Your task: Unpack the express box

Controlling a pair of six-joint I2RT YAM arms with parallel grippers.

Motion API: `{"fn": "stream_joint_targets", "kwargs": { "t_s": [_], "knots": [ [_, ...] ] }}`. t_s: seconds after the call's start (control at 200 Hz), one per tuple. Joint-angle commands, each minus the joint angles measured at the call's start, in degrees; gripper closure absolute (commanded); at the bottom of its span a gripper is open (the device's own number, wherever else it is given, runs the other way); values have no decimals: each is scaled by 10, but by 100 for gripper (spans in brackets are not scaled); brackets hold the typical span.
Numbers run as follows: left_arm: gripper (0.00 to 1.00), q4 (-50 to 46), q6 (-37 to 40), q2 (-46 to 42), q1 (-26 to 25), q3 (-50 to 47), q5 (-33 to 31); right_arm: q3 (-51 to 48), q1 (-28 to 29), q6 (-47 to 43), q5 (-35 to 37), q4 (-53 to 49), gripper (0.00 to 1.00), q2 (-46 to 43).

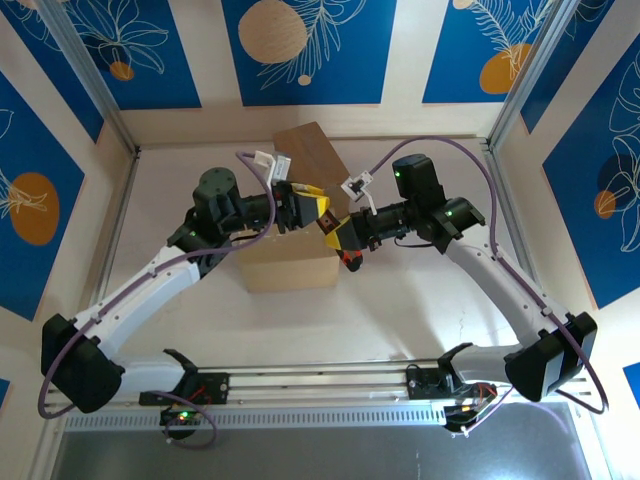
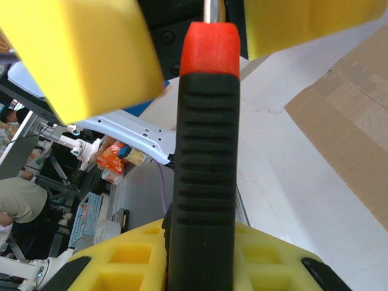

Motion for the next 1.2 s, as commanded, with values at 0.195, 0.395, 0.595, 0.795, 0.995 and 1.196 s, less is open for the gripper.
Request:
{"fn": "stream_joint_targets", "kwargs": {
  "t_s": [0.195, 0.395, 0.595, 0.795, 0.995, 1.196],
  "knots": [
    [70, 63, -16, 12, -15, -17, 22, 20, -6, 10, -40, 15, 100, 6],
    [99, 76, -21, 10, -16, -19, 22, 17, -18, 25, -45, 29, 100, 2],
    [100, 84, -27, 14, -17, -21, 21, 14, -21, 51, -54, 63, 100, 0],
    [100, 84, -29, 13, -17, -21, 17, 21, -23, 73, -44, 75, 95, 10],
    [100, 84, -28, 12, -17, -21, 14, 22, -24, 104, -43, 111, 70, 16],
    [100, 87, -30, 14, -17, -21, 14, 15, -23, 134, -44, 154, 53, 15]
  ]
}}
